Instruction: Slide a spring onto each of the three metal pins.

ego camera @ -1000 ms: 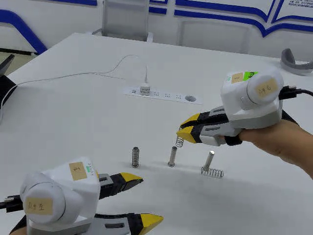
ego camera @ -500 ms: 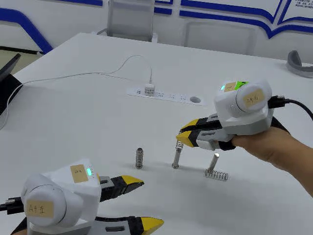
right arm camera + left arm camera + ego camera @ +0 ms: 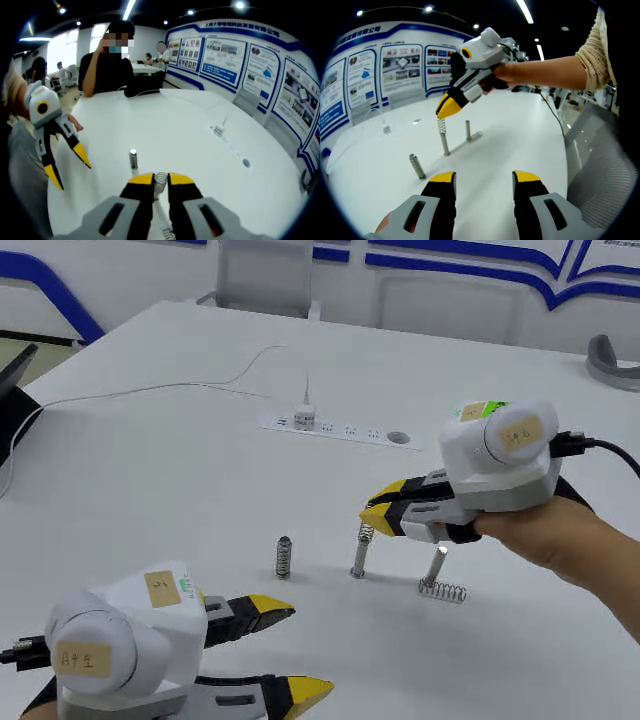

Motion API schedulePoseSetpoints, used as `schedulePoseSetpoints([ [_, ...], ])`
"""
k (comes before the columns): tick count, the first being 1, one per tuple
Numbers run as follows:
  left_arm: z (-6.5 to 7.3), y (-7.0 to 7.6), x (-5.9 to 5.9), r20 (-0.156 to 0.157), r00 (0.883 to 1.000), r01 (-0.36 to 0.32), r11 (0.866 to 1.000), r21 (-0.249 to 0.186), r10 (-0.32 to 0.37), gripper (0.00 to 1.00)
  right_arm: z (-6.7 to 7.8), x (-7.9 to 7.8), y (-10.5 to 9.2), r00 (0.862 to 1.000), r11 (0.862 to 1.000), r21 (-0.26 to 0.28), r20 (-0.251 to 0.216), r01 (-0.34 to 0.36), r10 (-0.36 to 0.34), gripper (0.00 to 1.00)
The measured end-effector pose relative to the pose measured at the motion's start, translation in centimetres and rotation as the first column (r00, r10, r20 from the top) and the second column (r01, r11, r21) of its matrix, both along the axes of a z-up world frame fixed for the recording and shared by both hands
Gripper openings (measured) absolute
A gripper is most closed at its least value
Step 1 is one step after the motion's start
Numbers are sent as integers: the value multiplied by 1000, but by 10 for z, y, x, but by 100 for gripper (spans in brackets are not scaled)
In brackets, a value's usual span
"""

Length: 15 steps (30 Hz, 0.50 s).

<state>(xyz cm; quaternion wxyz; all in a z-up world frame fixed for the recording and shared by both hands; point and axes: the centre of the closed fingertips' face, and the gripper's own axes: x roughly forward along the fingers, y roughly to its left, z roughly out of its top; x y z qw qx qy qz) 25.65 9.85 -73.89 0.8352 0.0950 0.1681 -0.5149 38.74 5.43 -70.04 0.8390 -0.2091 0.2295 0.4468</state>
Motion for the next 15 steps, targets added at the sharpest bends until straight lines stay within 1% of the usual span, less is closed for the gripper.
schedulePoseSetpoints([
  [6,0,-1,1,0,1000,0,1000,-2,0,45,-6,1,1,1000,1000,-4,-5,7,-8,11],
  [8,0,0,1,-2,1000,-1,1000,-2,1,45,-4,1,3,1000,1000,10,-4,8,-8,11],
  [15,-1,2,1,-5,1000,-5,1000,0,5,44,-3,0,4,1000,1000,16,-7,18,-18,11],
])
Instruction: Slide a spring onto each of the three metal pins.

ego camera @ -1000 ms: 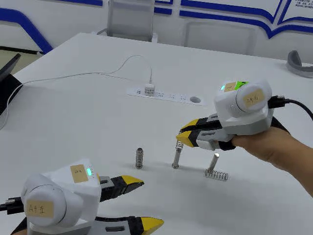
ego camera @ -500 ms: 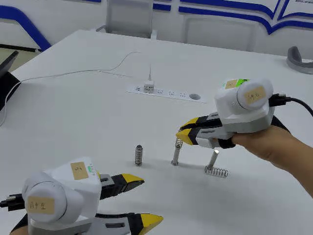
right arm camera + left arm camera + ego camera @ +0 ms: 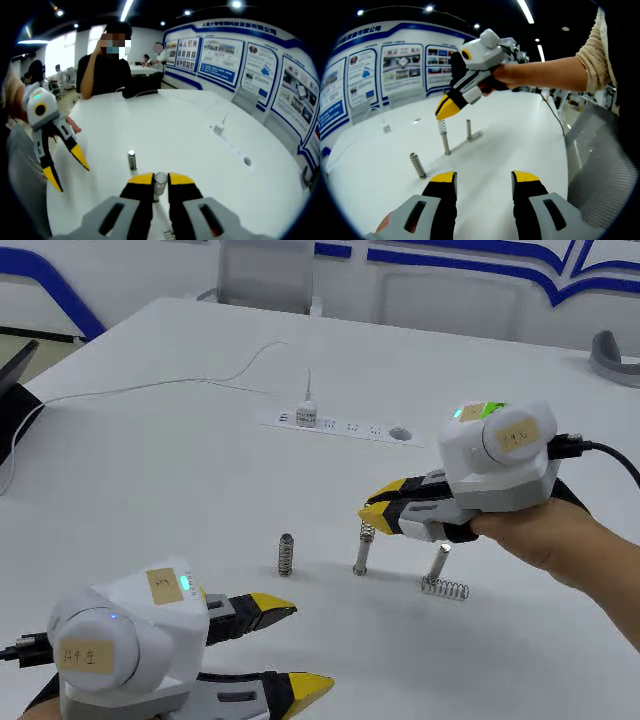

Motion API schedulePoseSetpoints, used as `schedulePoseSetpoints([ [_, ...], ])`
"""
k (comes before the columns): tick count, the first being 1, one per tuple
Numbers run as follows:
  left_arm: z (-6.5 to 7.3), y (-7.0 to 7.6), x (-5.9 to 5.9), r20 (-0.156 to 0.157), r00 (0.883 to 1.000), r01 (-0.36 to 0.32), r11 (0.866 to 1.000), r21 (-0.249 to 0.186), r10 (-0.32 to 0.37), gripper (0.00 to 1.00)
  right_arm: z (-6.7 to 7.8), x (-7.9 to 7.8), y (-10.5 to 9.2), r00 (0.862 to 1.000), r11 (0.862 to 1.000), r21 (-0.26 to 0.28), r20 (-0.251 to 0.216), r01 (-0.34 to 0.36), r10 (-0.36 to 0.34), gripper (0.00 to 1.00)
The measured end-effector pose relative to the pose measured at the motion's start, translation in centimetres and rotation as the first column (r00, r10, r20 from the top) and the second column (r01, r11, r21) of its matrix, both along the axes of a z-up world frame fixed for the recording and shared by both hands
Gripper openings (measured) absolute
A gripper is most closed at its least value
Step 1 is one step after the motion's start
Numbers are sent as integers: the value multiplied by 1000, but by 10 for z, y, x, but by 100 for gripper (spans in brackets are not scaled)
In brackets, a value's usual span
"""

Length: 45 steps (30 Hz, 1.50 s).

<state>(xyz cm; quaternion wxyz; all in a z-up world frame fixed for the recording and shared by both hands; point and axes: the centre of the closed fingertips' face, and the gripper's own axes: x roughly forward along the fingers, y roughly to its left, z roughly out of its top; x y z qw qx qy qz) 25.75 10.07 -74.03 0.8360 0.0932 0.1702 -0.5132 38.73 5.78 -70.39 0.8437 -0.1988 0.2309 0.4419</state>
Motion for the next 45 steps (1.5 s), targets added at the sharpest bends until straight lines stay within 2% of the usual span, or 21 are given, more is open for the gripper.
schedulePoseSetpoints([
  [10,0,-3,0,1,1000,8,1000,0,-8,44,1,-2,-1,1000,1000,-5,-9,11,-11,11],
  [18,-1,-1,1,1,1000,3,1000,3,-3,44,-4,-3,-3,1000,1000,-22,-13,7,-8,11],
  [27,-1,0,0,-1,1000,2,1000,3,-2,44,-18,1,-2,1000,999,-39,-20,9,-10,11],
  [45,0,-1,-1,-1,1000,2,1000,3,-2,44,-42,1,-3,997,998,-51,-72,28,-32,11],
])
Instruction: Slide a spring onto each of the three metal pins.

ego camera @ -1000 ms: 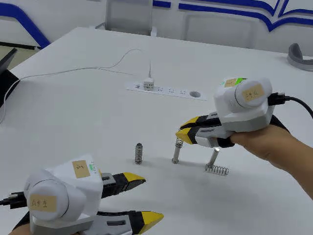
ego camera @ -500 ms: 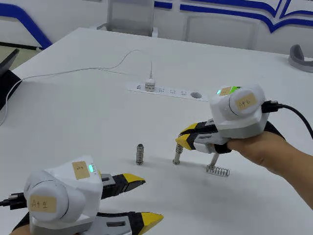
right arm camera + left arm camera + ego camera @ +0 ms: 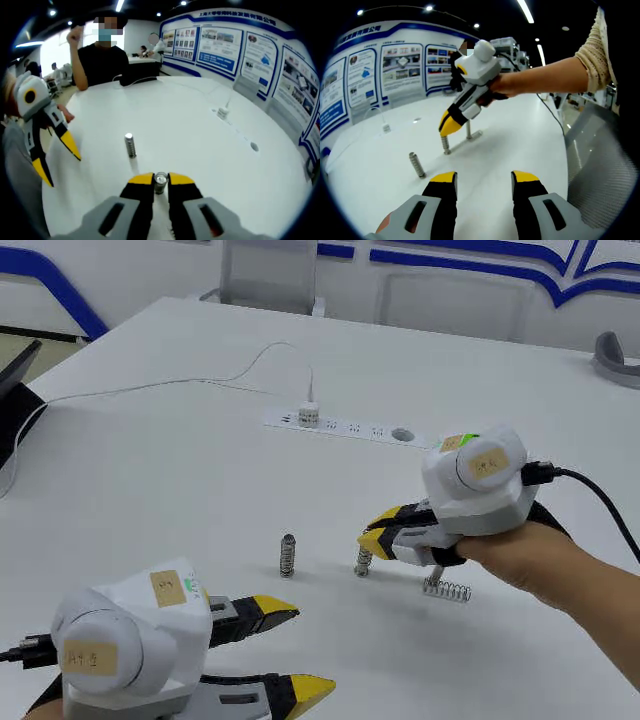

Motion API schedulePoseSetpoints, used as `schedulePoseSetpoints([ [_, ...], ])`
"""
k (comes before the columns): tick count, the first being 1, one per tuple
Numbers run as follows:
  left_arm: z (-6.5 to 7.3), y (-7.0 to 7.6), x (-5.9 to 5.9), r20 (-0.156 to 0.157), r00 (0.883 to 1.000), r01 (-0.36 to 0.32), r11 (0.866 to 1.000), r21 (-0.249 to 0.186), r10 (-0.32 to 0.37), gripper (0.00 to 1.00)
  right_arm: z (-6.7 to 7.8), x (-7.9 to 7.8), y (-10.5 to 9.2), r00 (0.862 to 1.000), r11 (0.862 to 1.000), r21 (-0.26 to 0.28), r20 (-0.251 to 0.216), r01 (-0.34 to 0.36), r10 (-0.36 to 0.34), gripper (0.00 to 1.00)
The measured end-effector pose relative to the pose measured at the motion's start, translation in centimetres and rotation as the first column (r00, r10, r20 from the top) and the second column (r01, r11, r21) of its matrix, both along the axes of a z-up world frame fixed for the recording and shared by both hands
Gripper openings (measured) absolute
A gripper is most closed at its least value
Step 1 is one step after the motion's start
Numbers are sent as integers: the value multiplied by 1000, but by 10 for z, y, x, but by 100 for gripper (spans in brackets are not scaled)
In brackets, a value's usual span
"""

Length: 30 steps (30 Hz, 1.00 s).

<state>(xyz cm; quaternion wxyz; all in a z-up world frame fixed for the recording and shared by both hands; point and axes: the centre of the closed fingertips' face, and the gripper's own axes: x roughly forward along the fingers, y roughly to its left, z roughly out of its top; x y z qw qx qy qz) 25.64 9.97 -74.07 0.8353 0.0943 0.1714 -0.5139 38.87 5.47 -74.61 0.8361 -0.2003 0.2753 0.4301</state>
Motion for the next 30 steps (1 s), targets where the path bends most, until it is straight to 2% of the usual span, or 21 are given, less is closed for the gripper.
schedulePoseSetpoints([
  [13,-1,0,1,-3,1000,-3,1000,0,3,44,-12,-1,-2,1000,1000,-19,-24,6,-6,11],
  [22,-1,0,1,-2,1000,-3,1000,-1,3,44,-12,0,-2,1000,1000,-13,-28,9,-9,12],
  [30,-1,0,2,-2,1000,-3,1000,0,3,44,-12,1,-3,1000,1000,-20,-12,5,-6,13],
])
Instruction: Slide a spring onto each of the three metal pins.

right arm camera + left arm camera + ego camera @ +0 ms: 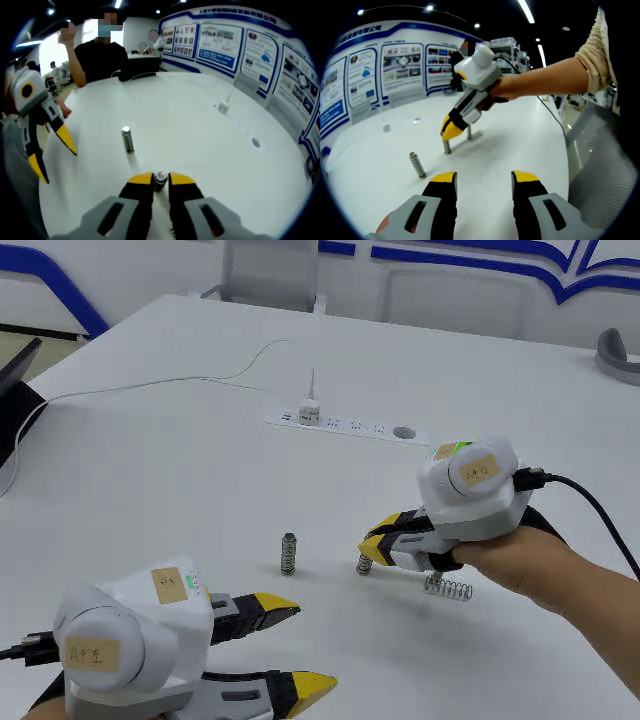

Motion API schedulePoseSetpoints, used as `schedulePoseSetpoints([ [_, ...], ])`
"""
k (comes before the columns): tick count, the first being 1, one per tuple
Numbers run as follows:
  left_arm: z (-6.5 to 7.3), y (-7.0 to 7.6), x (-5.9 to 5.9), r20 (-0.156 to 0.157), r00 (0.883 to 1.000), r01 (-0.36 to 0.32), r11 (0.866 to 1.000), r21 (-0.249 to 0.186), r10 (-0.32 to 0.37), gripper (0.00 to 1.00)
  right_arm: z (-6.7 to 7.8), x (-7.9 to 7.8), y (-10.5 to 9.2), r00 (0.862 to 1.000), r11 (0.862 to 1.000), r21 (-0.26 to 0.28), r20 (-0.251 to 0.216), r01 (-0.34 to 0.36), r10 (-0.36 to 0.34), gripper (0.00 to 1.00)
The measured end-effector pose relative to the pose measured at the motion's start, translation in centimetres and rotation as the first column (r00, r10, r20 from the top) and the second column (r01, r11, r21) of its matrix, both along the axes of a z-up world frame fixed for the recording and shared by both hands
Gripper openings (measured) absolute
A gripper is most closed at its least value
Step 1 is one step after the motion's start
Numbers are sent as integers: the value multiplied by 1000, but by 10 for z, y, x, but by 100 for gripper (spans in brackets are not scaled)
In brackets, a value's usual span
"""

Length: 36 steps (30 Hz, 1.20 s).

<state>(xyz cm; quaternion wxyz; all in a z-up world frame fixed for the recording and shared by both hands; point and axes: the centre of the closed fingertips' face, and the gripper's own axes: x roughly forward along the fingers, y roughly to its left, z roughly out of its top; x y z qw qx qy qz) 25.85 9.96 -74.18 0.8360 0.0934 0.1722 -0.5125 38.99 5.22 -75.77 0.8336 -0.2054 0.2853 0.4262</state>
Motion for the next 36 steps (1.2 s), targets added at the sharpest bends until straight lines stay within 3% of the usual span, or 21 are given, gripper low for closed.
schedulePoseSetpoints([
  [7,1,1,0,2,1000,0,1000,1,0,44,3,-1,-1,1000,1000,6,12,4,-4,16],
  [20,5,2,2,11,1000,-11,1000,-6,11,45,27,-10,-12,998,999,40,59,13,-15,19],
  [36,9,1,5,20,1000,-18,1000,-15,18,46,45,-39,-28,994,995,89,98,32,-40,21],
])
